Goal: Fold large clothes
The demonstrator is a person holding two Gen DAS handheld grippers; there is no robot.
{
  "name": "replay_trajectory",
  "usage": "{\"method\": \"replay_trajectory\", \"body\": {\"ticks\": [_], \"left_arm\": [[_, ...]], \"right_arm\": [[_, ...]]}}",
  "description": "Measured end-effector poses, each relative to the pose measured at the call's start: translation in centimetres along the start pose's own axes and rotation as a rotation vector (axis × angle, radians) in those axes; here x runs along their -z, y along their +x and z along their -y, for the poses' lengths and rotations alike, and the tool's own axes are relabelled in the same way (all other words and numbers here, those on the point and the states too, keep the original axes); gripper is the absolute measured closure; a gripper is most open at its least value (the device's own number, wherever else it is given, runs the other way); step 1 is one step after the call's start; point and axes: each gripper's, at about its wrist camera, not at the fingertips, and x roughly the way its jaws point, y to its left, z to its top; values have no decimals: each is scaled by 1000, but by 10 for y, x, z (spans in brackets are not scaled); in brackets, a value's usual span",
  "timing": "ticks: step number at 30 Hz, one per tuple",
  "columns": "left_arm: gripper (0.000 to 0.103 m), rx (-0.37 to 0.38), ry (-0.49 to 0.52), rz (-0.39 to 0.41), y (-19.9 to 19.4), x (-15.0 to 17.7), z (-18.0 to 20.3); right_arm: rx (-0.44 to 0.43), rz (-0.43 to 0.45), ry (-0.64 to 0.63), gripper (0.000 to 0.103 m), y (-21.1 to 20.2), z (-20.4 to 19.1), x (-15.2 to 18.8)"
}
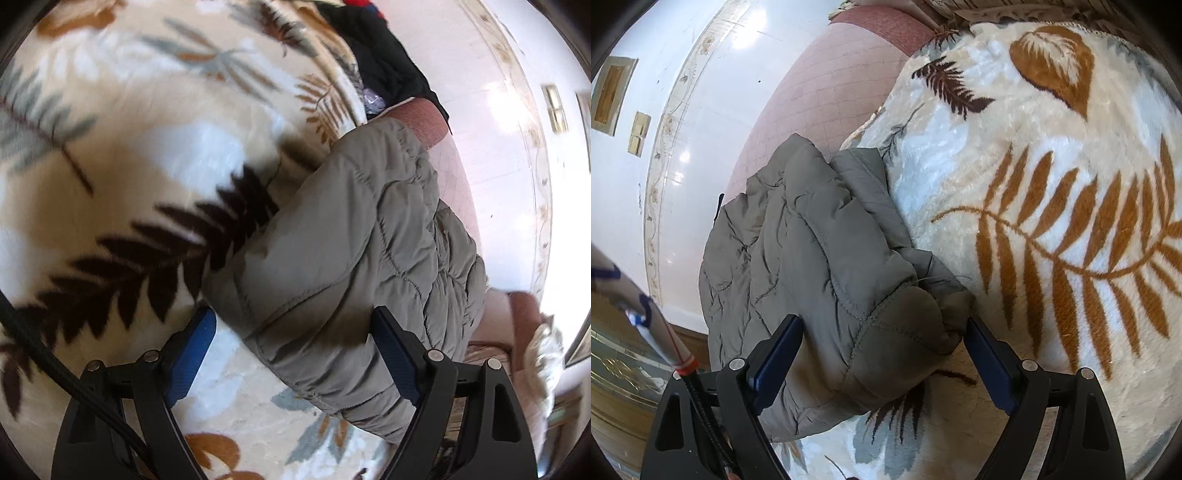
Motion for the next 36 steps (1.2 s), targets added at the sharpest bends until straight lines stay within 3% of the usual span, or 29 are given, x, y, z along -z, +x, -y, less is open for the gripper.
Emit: {"method": "replay_trajectory", "body": {"ticks": [7, 10, 11, 12, 13, 15, 17, 20, 24, 28, 36], "left_arm": [[5, 36, 43, 29, 21, -1, 11], [2, 9, 118, 43, 31, -2, 23], [5, -8, 151, 58, 31, -1, 27], [19, -27, 178, 70, 31, 0, 30], [24, -57, 217, 83, 30, 2, 35], [52, -92, 311, 147, 21, 6, 51], [60, -158, 451, 235, 11, 15, 75], [64, -226, 574, 313, 3, 28, 94], [65, -247, 629, 346, -9, 33, 104], [65, -249, 672, 387, -35, 47, 111], [65, -218, 647, 393, -89, 78, 103]], "right_arm": [[-20, 9, 34, 6, 18, 4, -3], [-16, 26, -10, 6, 30, -4, -5], [-2, 26, -43, 8, 34, -10, -5], [15, 28, -68, 19, 34, -14, -4], [36, 35, -103, 29, 33, -19, -3], [81, 70, -202, 43, 25, -37, -1], [129, 117, -307, 51, 14, -57, 3], [207, 195, -469, 57, 2, -86, 15], [246, 243, -593, 59, -14, -107, 29], [245, 255, -645, 59, -35, -117, 38], [203, 272, -649, 59, -89, -121, 64]]}}
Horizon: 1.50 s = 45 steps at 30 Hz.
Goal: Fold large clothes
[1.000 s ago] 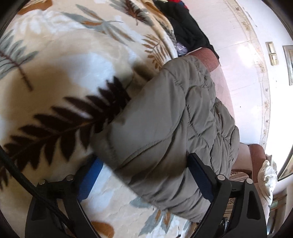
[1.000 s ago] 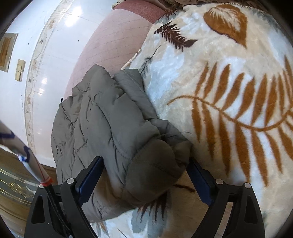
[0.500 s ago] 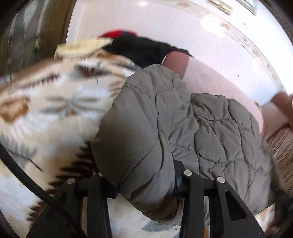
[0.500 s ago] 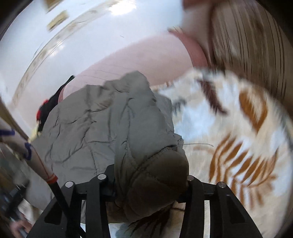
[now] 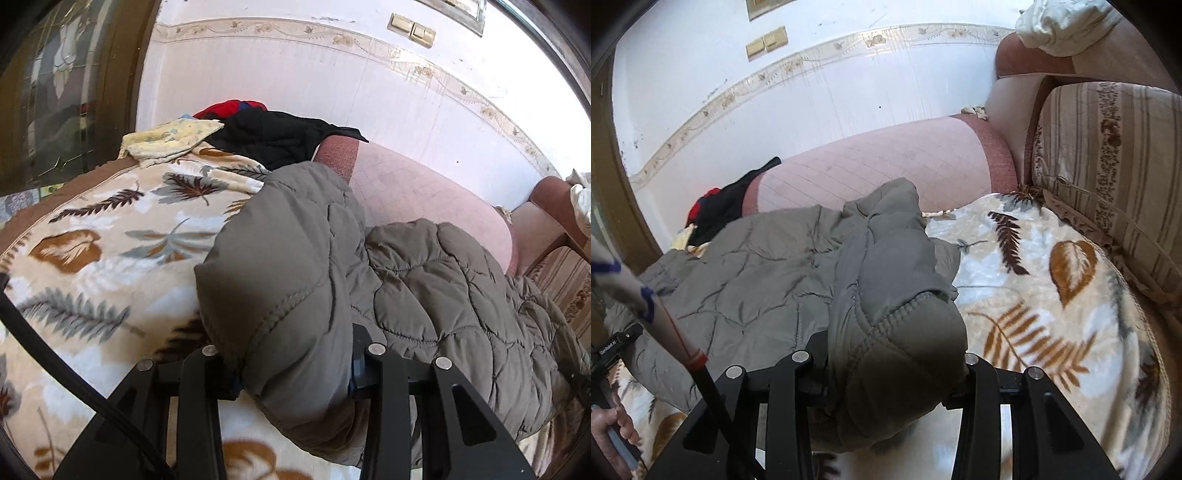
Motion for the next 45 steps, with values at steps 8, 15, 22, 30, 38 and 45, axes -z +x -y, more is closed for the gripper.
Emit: {"method": "replay_trajectory", "body": {"ticks": [8, 15, 22, 30, 38, 45], "left_arm": [[54, -2, -53, -131, -29, 63, -30], [43, 29, -236, -182, -44, 79, -67], [40, -103, -135, 30, -99, 78, -58], [31, 48, 208, 12, -78, 90, 52], [24, -21, 390, -94, -15, 120, 99], [14, -28, 349, -83, -7, 121, 92]], "right_arm": [[-5, -111, 88, 54, -33, 28, 63], [26, -168, 227, 30, -39, 59, 78], [59, -29, 216, 23, -87, 69, 84], [-41, -43, -49, 23, -57, -21, 82], [-5, -171, -155, 23, 7, -63, 96], [39, -204, -192, 13, 28, -64, 106]]}}
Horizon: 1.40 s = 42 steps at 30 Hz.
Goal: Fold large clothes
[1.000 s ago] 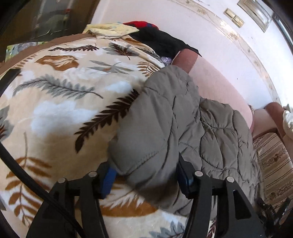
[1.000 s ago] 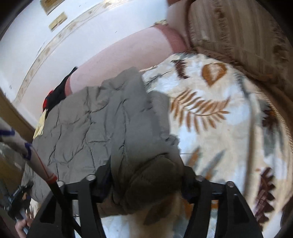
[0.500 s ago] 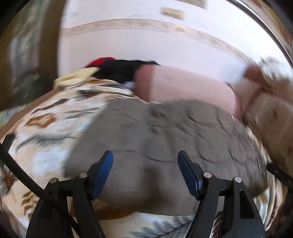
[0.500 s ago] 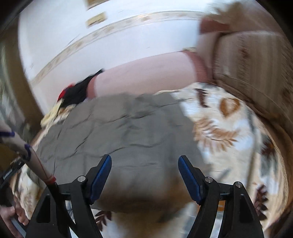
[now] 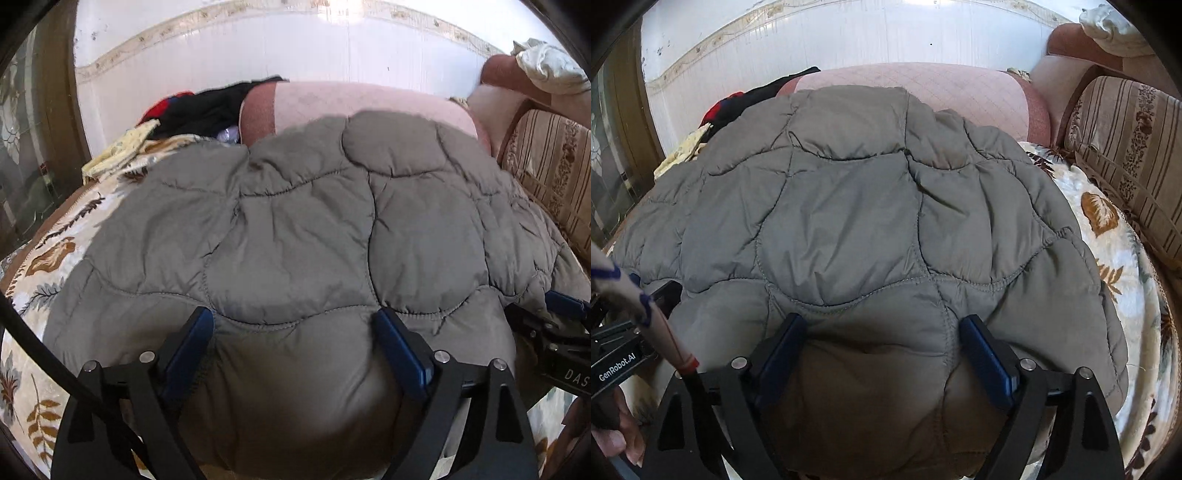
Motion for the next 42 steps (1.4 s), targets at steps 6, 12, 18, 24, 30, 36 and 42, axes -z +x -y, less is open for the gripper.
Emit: {"method": "replay_trajectory", "body": {"ticks": [6, 12, 18, 24, 30, 36, 42], "left_arm": [[14, -54, -10, 67, -31, 9, -10], [14, -90, -2, 34, -35, 24, -15], [14, -116, 42, 64, -46, 29, -12], [14, -111, 43, 81, -68, 39, -15], [14, -107, 70, 99, -90, 55, -11], [14, -83, 67, 102, -112, 67, -10], [14, -49, 49, 87, -135, 79, -13]], "right_arm": [[-20, 88, 12, 13, -37, -5, 8], [6, 41, -7, 13, -36, -8, 22], [-7, 47, -9, 13, -38, -8, 24], [-29, 106, -28, 13, -66, -14, 37], [-59, 144, -84, 13, -95, -25, 57], [-82, 169, -125, 13, -118, -38, 77], [-105, 183, -151, 13, -136, -45, 93]]}}
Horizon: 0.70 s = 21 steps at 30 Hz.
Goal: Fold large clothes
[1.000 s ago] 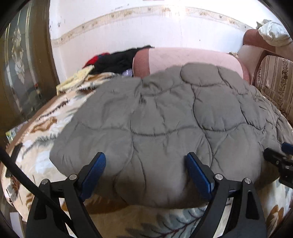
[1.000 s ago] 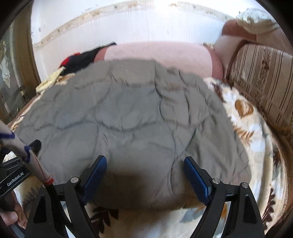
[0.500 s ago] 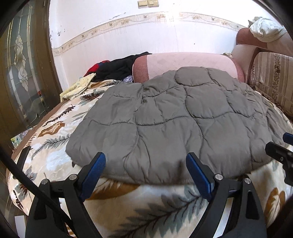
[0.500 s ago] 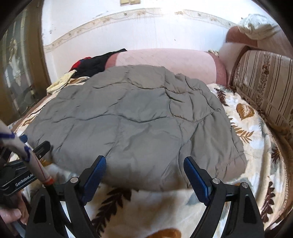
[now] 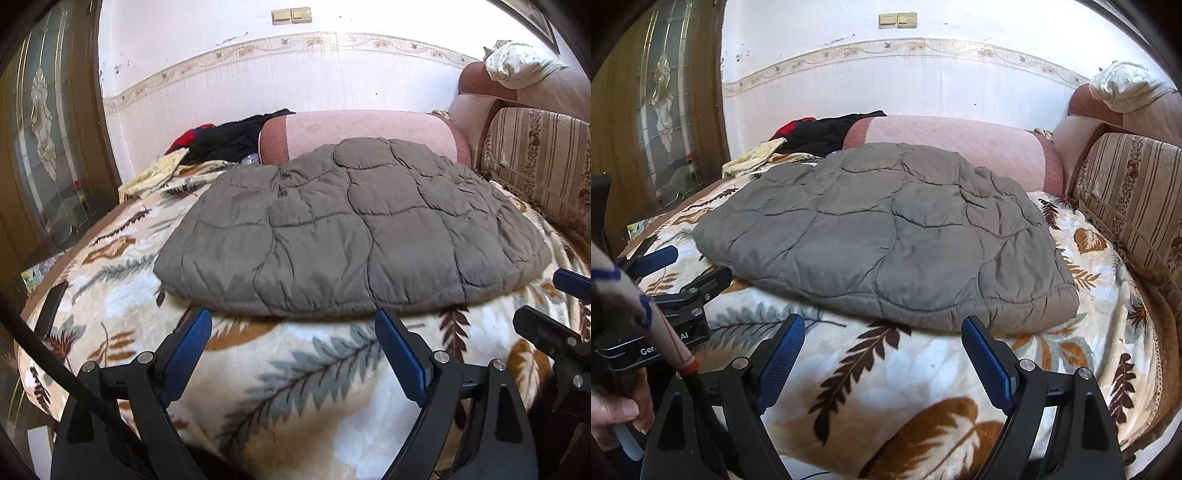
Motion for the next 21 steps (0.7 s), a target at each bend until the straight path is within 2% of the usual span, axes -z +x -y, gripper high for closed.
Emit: {"method": "replay_trajectory", "body": {"ticks": [4, 10, 16, 21], "left_arm": [[14, 18, -27, -10, -17, 5, -11], [11, 46, -78, 27, -40, 2, -27], [6, 66, -100, 37, -28, -4, -25], [2, 34, -95, 31, -3, -18, -9]], "right_arm": [[-12, 21, 6, 13, -12, 0, 4], [-25, 76, 20, 13, -37, 2, 6], [16, 75, 32, 12, -26, 10, 2], [37, 92, 53, 12, -11, 22, -17]]}}
